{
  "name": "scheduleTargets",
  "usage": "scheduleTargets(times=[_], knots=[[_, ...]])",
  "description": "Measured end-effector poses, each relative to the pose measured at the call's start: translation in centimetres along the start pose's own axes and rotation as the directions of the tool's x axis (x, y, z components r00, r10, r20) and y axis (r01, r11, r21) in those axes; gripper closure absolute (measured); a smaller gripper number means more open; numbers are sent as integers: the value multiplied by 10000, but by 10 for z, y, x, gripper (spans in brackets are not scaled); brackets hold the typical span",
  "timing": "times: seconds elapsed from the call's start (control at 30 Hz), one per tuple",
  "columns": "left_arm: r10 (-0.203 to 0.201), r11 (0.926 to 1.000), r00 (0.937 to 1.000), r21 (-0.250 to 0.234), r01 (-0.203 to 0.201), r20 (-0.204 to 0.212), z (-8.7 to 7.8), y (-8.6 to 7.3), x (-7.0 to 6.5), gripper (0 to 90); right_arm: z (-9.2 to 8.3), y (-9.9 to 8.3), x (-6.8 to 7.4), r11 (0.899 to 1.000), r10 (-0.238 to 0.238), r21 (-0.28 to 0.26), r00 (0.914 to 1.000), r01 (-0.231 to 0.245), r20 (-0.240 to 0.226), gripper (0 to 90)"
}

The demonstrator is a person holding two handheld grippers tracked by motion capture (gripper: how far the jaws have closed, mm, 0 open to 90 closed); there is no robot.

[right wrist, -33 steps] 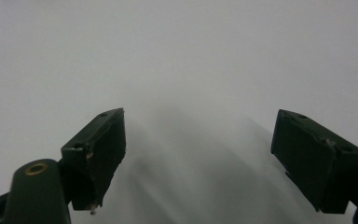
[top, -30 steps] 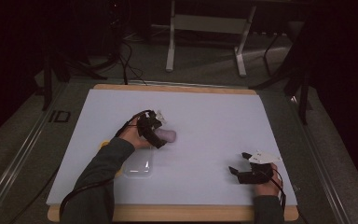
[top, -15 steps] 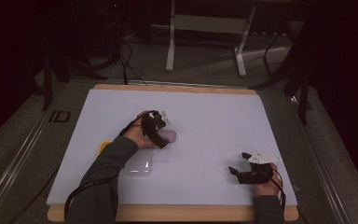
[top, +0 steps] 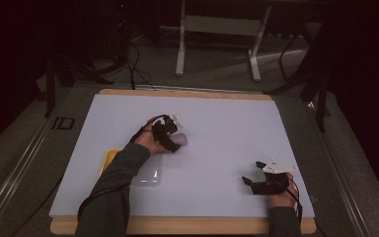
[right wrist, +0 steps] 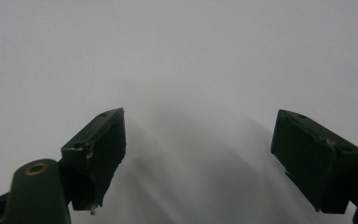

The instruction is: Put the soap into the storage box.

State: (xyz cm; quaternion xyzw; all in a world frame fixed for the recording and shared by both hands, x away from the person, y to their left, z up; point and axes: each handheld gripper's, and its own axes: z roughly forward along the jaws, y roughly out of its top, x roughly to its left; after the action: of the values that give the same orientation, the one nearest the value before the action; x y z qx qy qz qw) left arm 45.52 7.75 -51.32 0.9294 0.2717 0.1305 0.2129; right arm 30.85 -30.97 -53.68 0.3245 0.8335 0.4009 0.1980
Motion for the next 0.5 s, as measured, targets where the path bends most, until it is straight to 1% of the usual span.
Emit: scheduleTargets(times=[0.07, 0.13, 0.17, 0.2, 0.23, 0.27, 0.33, 0.4, 0.47, 0.5], knots=[[-267, 9996, 9996, -43, 267, 48, 1, 2, 3, 242, 0, 0, 0, 10000, -13, 7, 10000, 13, -9, 176], [-531, 9986, 9982, -13, 531, 267, 1, 4, 5, 328, 0, 0, 0, 10000, -33, 11, 10000, 33, -22, 176], [-531, 9986, 9982, -13, 531, 267, 1, 4, 5, 360, 0, 0, 0, 10000, -33, 11, 10000, 33, -22, 176], [-862, 9963, 9952, 71, 860, 466, 3, 7, 6, 393, 1, 0, 0, 10000, -44, 23, 10000, 44, -28, 176], [-862, 9963, 9952, 71, 860, 466, 3, 7, 6, 400, 1, 0, 0, 10000, -44, 23, 10000, 44, -28, 176], [-1098, 9939, 9922, 165, 1090, 599, 4, 8, 8, 413, 1, 0, 0, 10000, -54, 24, 10000, 54, -28, 176], [-1370, 9904, 9876, 289, 1352, 765, 4, 9, 10, 418, 1, 0, 0, 10000, -53, 20, 10000, 53, -28, 176], [-1458, 9889, 9859, 425, 1427, 824, 4, 11, 11, 419, 1, 0, 0, 10000, -52, 15, 10000, 52, -26, 176], [-1559, 9860, 9841, 738, 1498, 847, 4, 14, 12, 418, 1, 0, 0, 10000, -70, 27, 10000, 70, -27, 176], [-1553, 9853, 9845, 849, 1484, 820, 5, 16, 12, 418, 1, 0, 0, 10000, -66, 41, 10000, 66, -28, 176]])
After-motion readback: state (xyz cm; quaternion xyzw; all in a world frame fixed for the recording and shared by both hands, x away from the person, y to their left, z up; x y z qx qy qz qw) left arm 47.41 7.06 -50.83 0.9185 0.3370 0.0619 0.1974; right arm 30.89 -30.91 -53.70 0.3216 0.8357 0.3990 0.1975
